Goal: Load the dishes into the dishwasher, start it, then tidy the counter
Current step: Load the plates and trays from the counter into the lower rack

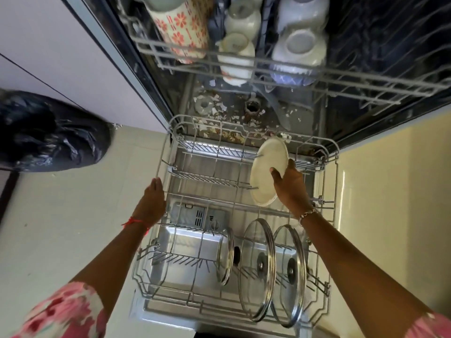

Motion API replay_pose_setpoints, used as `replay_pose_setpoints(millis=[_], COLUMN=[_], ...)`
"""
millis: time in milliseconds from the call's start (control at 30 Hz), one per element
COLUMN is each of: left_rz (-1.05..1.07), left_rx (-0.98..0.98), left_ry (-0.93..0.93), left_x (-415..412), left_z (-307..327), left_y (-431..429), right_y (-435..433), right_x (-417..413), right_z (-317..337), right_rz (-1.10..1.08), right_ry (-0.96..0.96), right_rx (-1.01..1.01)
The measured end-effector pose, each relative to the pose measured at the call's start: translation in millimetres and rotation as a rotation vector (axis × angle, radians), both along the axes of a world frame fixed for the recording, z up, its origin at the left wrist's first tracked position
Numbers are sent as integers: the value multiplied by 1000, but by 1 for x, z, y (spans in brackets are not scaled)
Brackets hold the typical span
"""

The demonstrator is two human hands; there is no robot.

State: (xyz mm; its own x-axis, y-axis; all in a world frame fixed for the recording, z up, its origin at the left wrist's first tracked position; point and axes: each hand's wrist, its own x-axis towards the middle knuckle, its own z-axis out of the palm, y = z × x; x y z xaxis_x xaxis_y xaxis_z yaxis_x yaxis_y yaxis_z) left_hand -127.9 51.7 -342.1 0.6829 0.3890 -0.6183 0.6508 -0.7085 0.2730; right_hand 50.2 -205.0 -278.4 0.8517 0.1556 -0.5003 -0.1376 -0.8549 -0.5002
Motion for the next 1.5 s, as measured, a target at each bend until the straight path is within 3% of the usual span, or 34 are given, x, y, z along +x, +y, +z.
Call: replay_pose_setpoints(millis=[200,333,467,633,867,967,1100,1167,1500], left_rz=[-134,-132,-148,-88,-121,-110,-48,-18,172], left_rx=[59,51,88,192,478,504,414,315,367], left_ry=[-57,-171,-173,-154,-273,-291,-239,-329,-507], left_x=[0,-20,-62,-116,-202,-252,-309,-326,-330], left_z=[99,189,282,356,361,375,418,433,450], left_y=[-15,-31,-36,-4,110,166,229,259,409], right_y=[-1,13,32,76,183,242,316,348,522], right_x=[-39,-86,-138,-202,-263,-293,-330,-349,-339], right_z=[92,176,244,310,336,346,360,369,386], right_rz=[121,183,370,632,721,734,769,763,856], right_ry=[-39,40,-11,-73,-260,-327,-363,-368,-483], right_rx=[-16,-31,-8,-42,-57,-90,-94,-47,40])
